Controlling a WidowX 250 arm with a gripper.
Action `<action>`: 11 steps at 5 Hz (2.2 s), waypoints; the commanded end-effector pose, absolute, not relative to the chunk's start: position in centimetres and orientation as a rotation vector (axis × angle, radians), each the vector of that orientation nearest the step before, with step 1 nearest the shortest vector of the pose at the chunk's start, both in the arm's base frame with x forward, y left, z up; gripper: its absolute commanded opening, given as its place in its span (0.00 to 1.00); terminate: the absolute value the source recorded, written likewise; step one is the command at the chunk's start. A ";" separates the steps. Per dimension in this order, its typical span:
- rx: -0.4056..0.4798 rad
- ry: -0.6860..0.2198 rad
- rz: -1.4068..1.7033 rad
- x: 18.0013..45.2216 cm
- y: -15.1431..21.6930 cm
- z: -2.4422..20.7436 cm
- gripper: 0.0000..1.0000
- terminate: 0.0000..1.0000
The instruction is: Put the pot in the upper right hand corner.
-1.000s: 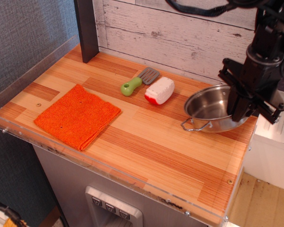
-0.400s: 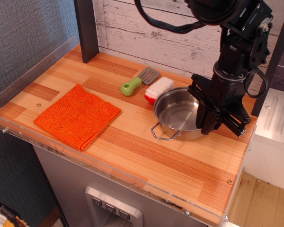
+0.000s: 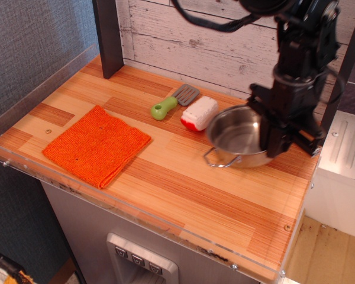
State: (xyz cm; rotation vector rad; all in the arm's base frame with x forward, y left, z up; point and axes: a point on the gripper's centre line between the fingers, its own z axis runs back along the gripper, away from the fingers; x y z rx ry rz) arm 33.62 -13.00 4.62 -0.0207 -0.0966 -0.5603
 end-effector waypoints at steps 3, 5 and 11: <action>-0.013 -0.154 -0.513 33.4 -12.5 7.8 1.00 0.00; -0.031 -0.272 -0.204 31.1 -8.5 14.2 1.00 0.00; 0.016 -0.142 -0.077 28.4 -2.2 14.4 1.00 1.00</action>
